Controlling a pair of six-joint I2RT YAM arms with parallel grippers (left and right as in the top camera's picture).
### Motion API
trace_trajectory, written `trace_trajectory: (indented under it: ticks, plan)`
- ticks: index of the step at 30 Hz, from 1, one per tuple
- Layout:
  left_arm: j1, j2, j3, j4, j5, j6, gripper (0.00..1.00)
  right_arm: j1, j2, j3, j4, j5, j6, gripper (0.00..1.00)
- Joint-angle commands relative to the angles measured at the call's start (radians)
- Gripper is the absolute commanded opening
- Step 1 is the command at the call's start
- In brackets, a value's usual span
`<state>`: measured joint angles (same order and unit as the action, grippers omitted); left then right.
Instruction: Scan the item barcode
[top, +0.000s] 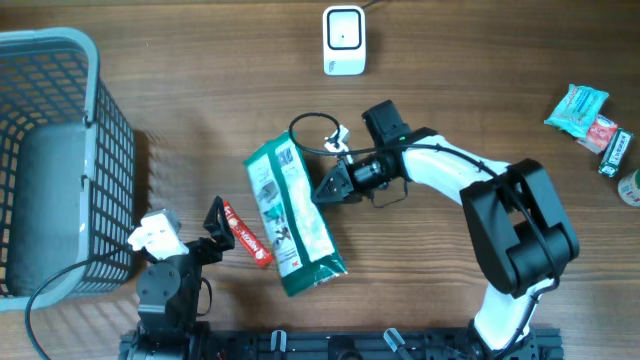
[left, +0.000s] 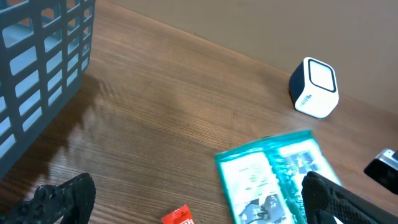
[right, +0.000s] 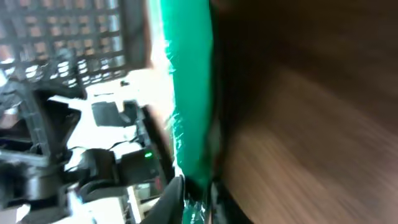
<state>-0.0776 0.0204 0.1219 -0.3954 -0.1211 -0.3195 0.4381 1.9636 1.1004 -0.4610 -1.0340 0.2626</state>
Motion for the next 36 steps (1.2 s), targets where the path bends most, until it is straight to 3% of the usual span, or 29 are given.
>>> trace_trajectory:
  ticks: [1,6,8,9,15,20,27,31,32,33,36]
  plan:
    - [-0.004,-0.004,-0.005,0.006,0.009,0.002,0.99,0.01,0.009,-0.008,-0.003,0.072,-0.031,0.45]
    - [-0.004,-0.004,-0.005,0.006,0.009,0.002,1.0,0.013,0.009,-0.008,0.005,0.074,-0.053,0.81]
    - [-0.004,-0.004,-0.005,0.006,0.009,0.002,1.0,0.029,0.01,-0.008,-0.006,0.17,-0.025,0.98]
    - [-0.004,-0.004,-0.005,0.006,0.009,0.002,1.0,0.044,0.01,-0.008,-0.01,0.23,-0.018,1.0]
    - [-0.004,-0.004,-0.005,0.006,0.009,0.002,1.0,0.203,0.009,0.083,-0.078,0.539,-0.016,0.99]
    - [-0.004,-0.004,-0.005,0.006,0.009,0.002,1.0,0.315,0.016,0.118,-0.195,0.958,0.014,1.0]
    - [-0.004,-0.004,-0.005,0.006,0.009,0.002,1.0,0.328,0.189,0.118,-0.169,0.962,0.036,1.0]
    - [-0.004,-0.004,-0.005,0.006,0.009,0.002,1.0,0.327,0.238,0.118,-0.24,0.916,0.035,0.72]
    - [-0.004,-0.004,-0.005,0.006,0.009,0.002,1.0,0.327,0.238,0.118,-0.286,0.872,0.032,0.7]
    - [-0.004,-0.004,-0.005,0.006,0.009,0.002,1.0,0.327,0.238,0.118,-0.319,0.826,0.034,0.69]
    - [-0.004,-0.004,-0.005,0.006,0.009,0.002,1.0,0.328,0.238,0.118,-0.386,0.713,0.086,0.9]
